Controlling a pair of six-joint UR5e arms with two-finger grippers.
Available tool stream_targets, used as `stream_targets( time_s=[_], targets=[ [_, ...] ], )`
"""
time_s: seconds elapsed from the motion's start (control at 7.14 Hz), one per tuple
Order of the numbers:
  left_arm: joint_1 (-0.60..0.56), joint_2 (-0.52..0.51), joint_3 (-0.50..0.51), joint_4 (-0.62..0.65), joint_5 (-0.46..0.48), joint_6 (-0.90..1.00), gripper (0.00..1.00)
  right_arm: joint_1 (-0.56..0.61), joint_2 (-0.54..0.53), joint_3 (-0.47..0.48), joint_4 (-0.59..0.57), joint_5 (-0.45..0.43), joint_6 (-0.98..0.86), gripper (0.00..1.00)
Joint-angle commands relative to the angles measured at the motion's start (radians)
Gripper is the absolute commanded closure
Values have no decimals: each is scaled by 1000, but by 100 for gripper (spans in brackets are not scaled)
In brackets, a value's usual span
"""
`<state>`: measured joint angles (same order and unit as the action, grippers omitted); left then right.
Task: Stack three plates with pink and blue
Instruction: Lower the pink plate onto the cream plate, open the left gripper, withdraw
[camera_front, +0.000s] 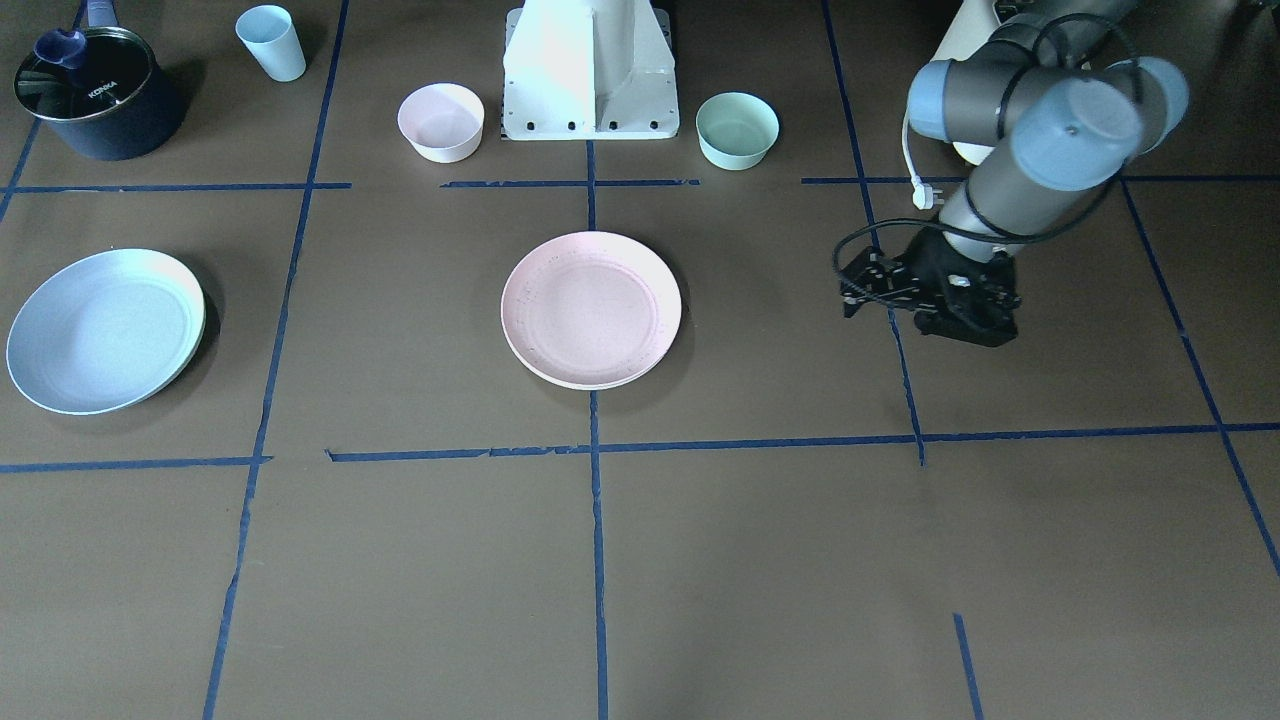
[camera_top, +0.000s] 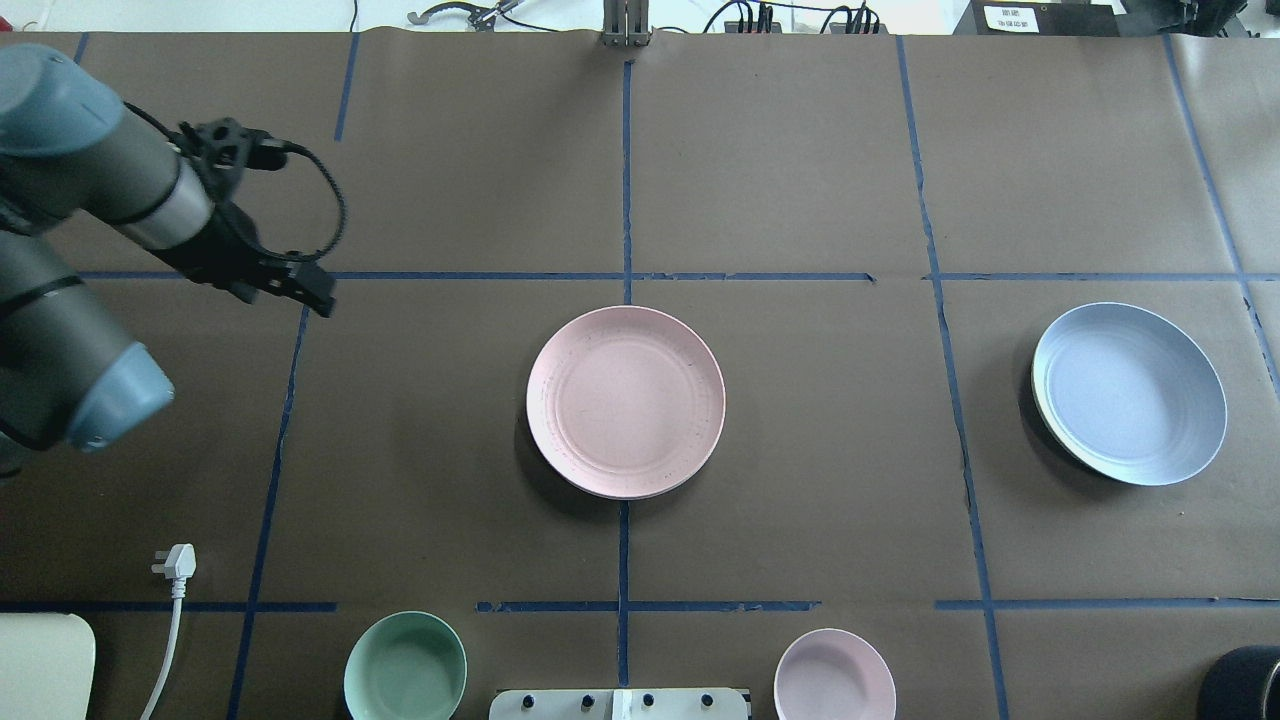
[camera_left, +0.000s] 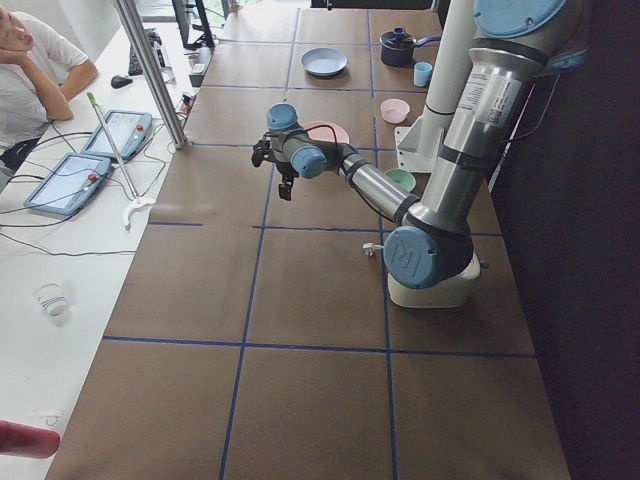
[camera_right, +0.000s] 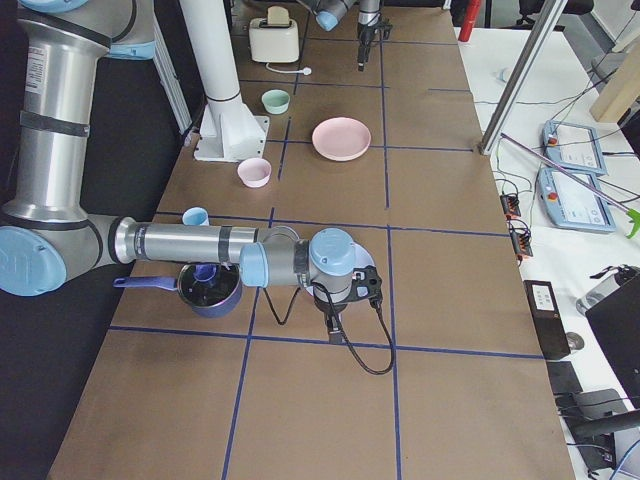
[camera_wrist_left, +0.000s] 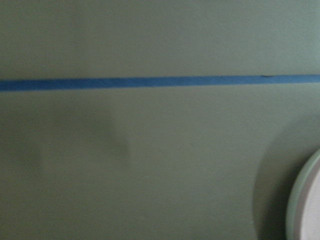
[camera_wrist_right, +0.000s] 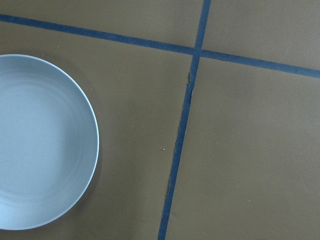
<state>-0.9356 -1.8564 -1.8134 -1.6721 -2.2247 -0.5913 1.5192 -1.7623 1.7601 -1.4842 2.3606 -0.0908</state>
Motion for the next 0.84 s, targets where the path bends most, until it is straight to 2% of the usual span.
stream_targets(
  time_s=[0.0,0.14,0.28,0.42,0.56,0.7],
  targets=[
    [-253,177,-113,248,-4,509,0,-2,46,-1,-4,14,0,0],
    [-381,266,-101,253,-38,663,0,-5,64,-2,-8,35,2,0],
    [-494,355,-77,250,-109,767,0,-5,66,-2,-5,55,3,0],
    [-594,425,-28,246,-148,869,0,-7,66,-2,-4,58,25,0],
    [-664,469,11,236,-162,918,0,-40,67,1,2,54,142,0],
    [-690,483,8,235,-162,912,0,-89,66,-2,53,51,228,0]
  ],
)
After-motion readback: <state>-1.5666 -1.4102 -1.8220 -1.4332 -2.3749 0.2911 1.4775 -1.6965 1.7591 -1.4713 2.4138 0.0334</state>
